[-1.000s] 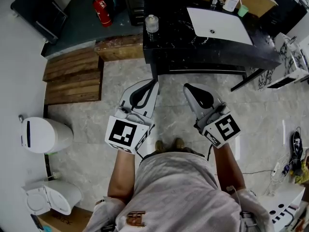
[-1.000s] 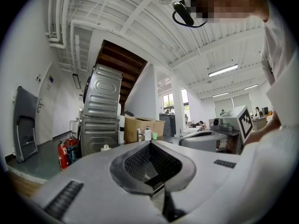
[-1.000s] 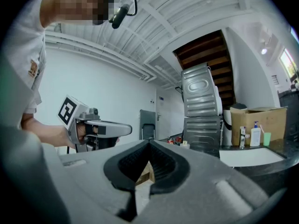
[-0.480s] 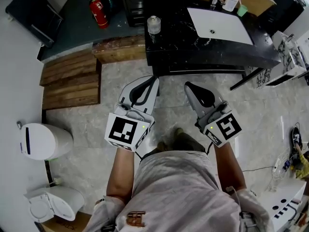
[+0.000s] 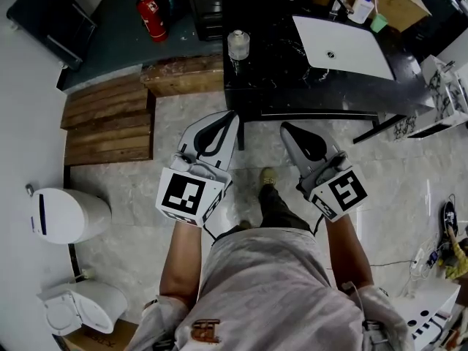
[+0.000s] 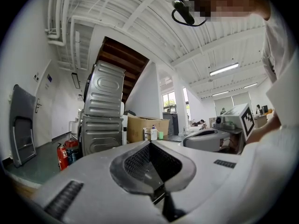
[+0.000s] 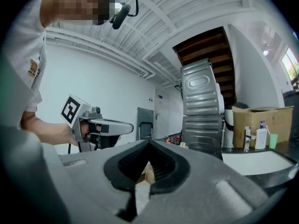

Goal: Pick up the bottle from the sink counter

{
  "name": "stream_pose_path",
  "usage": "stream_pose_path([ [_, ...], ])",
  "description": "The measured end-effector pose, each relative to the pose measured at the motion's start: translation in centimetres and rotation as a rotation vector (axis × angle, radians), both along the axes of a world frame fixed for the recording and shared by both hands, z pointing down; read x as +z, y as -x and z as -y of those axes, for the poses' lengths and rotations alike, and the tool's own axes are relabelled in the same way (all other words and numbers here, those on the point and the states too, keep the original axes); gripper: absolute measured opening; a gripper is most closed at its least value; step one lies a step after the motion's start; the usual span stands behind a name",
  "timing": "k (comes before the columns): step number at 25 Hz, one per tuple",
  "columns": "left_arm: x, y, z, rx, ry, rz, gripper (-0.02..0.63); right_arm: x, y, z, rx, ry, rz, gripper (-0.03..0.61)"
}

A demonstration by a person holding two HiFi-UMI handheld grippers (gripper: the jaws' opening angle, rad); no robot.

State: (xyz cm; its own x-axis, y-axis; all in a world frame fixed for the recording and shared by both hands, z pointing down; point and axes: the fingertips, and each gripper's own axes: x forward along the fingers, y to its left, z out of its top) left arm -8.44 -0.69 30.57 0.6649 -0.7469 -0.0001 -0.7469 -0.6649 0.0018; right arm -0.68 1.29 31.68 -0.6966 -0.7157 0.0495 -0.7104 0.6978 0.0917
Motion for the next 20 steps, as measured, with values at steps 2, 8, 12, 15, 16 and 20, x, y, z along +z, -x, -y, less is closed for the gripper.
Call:
stream_pose_path([
  [2,0.0,-0.3,1.8,-0.007,0.000,0.005,0.002,-0.1,-0.4,2.0,-0.006,-0.003,0.001,0.000],
  [8,0.2,-1.9,8.3,-0.031,0.003,0.014,0.002,0.0,-1.9,8.9,-0.034,0.000,0.003,0.002],
  [12,0.6,-2.8,12.6,-0.055,0.009,0.019,0.003,0.2,-2.8,13.1,-0.069,0.009,-0.001,0.000],
  [15,1.2,-3.4,15.7,-0.080,0.027,0.028,0.005,0.2,-3.5,16.2,-0.099,0.011,-0.001,0.001],
  [16,1.5,-3.6,16.7,-0.090,0.034,0.032,0.006,0.2,-3.6,17.1,-0.109,0.012,-0.001,0.002],
  [20,2.5,-4.2,20.3,-0.134,0.062,0.056,0.031,0.5,-4.2,20.6,-0.149,0.018,0.000,0.002],
])
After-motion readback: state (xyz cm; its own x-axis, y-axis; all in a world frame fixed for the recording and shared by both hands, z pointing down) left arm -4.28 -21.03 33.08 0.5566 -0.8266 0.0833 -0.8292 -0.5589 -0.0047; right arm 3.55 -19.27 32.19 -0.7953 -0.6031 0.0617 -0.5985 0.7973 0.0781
